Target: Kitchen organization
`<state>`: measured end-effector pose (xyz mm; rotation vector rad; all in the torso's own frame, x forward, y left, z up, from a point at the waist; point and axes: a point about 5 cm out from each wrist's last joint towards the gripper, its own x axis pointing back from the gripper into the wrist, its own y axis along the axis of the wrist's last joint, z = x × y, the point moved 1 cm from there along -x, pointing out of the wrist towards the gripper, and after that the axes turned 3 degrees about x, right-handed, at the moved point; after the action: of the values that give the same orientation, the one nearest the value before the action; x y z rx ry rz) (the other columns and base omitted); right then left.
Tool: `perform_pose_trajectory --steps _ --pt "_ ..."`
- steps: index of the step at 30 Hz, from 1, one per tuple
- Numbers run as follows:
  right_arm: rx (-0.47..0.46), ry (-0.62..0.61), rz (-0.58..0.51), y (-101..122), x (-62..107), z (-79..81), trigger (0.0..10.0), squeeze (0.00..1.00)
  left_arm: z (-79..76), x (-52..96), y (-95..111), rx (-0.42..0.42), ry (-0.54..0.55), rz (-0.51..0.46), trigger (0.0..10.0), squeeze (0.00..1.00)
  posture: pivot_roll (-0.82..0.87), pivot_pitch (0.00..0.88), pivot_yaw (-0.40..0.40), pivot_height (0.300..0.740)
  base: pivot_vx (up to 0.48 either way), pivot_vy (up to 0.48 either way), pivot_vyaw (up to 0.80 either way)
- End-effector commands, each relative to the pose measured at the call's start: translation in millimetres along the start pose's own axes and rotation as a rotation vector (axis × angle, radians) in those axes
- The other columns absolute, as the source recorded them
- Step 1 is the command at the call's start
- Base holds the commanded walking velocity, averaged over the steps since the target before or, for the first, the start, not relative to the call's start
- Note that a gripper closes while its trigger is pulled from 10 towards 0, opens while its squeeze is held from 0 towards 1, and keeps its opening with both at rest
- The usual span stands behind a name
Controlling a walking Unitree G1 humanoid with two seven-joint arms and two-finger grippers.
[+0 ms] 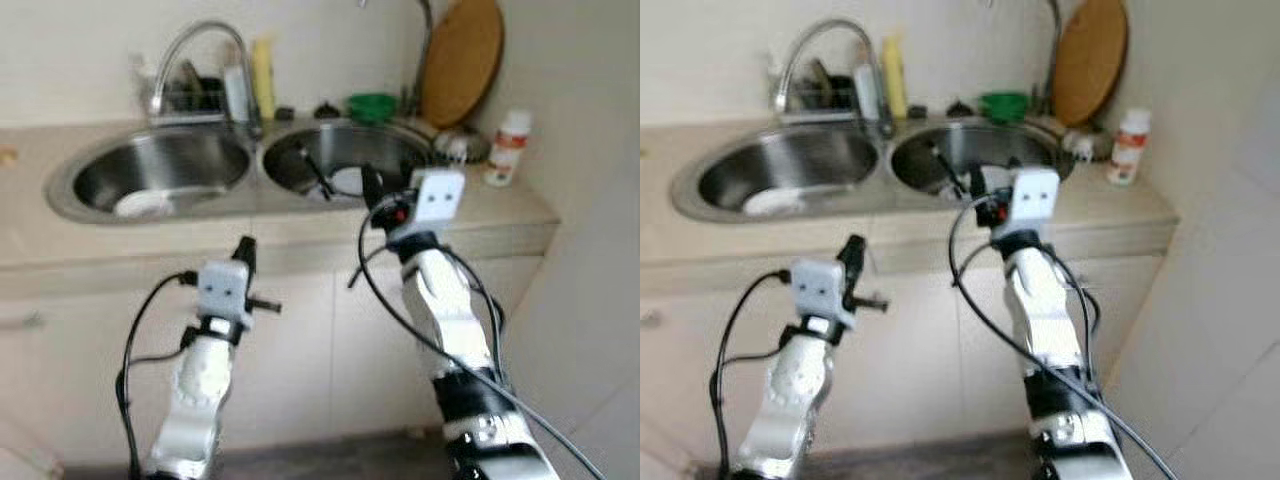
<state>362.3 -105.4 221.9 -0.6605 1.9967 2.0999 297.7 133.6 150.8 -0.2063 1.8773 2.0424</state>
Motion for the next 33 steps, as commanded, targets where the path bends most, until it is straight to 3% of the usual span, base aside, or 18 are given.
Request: perform_pose_trajectory --steps 1,6,19,25,33 --pt "0.006 0.025 0.015 -2 2.4 6.7 10.0 0.0 4.8 1.6 -2 -0.007 0.013 0.016 10.0 0.0 -0.04 0.0 0.018 0.74 0.0 0.431 0.0" --pt "0.02 0.031 0.038 -7 7.2 5.7 10.0 0.0 4.4 2.3 -3 -0.009 0.01 0.02 10.0 0.0 -0.04 0.0 0.017 0.74 0.0 0.452 0.0" --pt "0.096 0.094 0.119 -29 39.0 10.0 10.0 0.0 3.1 8.3 -7 -0.016 -0.001 0.036 10.0 0.0 -0.04 0.0 0.019 0.74 0.0 0.458 0.0" --pt "0.121 0.095 0.153 -35 45.6 8.4 10.0 0.0 4.3 7.7 -7 -0.017 -0.004 0.037 10.0 0.0 -0.04 0.0 0.023 0.74 0.0 0.458 -0.8" --pt "0.171 0.031 0.173 -38 50.7 -5.0 10.0 0.0 4.1 7.4 -7 -0.027 -0.004 0.026 10.0 0.0 -0.05 0.0 0.025 0.74 0.0 0.339 -0.8"
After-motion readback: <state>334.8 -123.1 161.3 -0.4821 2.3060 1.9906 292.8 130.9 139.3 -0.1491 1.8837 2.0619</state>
